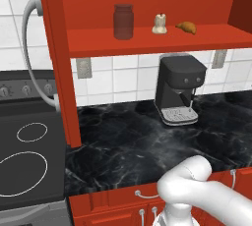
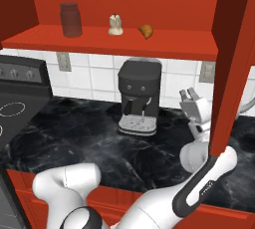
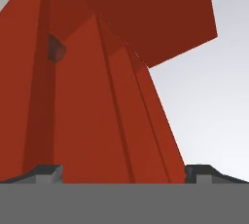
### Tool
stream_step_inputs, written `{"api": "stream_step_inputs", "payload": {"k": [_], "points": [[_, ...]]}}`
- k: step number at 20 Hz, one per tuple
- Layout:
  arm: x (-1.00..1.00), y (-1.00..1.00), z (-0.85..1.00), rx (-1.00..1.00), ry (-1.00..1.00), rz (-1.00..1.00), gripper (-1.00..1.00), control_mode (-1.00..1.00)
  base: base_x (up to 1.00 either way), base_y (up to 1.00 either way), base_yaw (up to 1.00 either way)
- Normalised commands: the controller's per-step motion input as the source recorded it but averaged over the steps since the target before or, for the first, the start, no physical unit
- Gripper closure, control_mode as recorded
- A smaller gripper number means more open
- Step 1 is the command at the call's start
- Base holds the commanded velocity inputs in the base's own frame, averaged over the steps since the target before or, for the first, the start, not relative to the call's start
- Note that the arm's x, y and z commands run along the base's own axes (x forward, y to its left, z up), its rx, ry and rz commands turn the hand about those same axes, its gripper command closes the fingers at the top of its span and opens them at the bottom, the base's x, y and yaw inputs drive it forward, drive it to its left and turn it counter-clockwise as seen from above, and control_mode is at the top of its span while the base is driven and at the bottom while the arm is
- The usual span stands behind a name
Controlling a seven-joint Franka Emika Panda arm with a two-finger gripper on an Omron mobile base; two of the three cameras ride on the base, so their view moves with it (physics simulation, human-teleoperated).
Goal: Pick the candle and jar from the dining table and place them in the open cabinet. Close the cabinet after placing the objects.
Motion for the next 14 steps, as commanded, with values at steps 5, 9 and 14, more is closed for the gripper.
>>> {"api": "stream_step_inputs", "payload": {"k": [5, 9, 14], "points": [[0.00, -0.30, -0.06, 0.01, 0.04, 0.00, -1.00, -1.00, 0.00, 0.00, 0.00], [0.02, -0.20, -0.06, 0.02, 0.12, 0.00, -1.00, -1.00, 0.00, 0.00, 0.00], [0.00, -0.12, -0.05, 0.06, 0.13, 0.00, -1.00, -1.00, 0.00, 0.00, 0.00]]}}
